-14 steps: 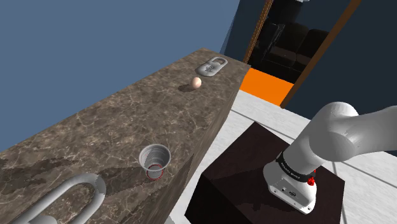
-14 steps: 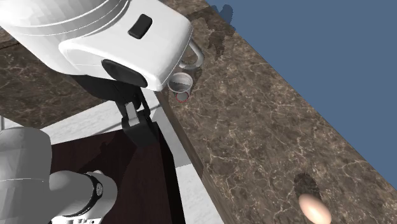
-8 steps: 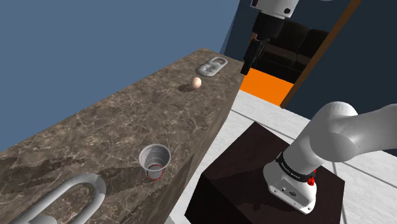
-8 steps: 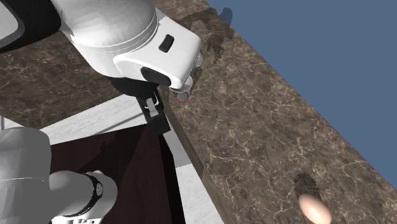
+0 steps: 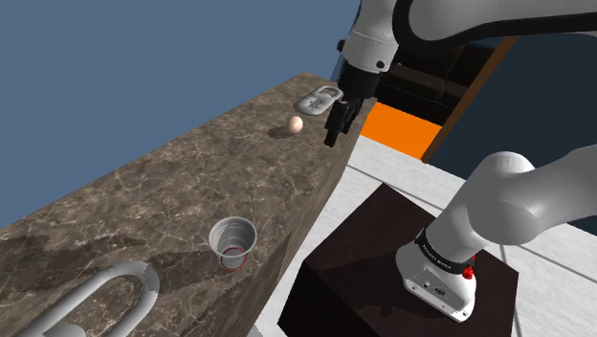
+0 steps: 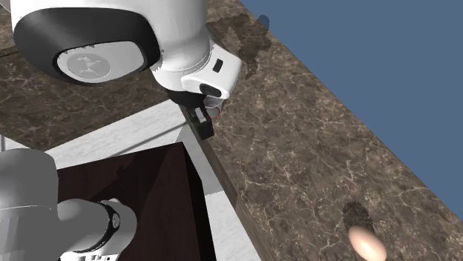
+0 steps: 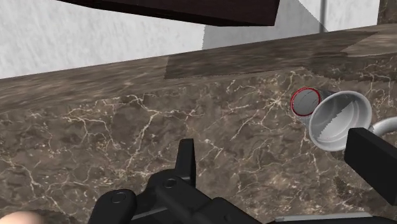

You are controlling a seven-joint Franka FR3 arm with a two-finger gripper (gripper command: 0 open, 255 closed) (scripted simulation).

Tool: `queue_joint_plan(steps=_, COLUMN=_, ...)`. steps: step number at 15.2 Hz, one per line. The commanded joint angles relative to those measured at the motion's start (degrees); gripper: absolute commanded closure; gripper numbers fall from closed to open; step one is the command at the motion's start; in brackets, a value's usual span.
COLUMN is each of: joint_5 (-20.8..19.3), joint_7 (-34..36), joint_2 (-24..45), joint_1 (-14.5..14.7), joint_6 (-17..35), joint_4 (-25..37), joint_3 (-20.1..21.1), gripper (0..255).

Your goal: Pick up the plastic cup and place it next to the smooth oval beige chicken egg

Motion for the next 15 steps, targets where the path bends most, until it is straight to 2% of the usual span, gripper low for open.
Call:
queue_joint_plan(steps=1, joint_5=1.0, joint_7=0.6, joint_2=2.7, joint_1=0.6, joint_6=3.8, joint_4=-0.8, joint_3=1.4, gripper=0)
queue_joint_plan(steps=9, joint_5=3.8, joint_7=3.8, joint_2=17.5, joint_1=2.8, joint_6=19.5, joint_4=-0.9, joint_3=7.9, gripper=0)
queue_joint_plan(steps=15, joint_5=2.1, joint_7=7.8, joint_2=31.2, joint_1=3.6, joint_6=30.4, joint_4=2.3, joint_3=12.2, gripper=0)
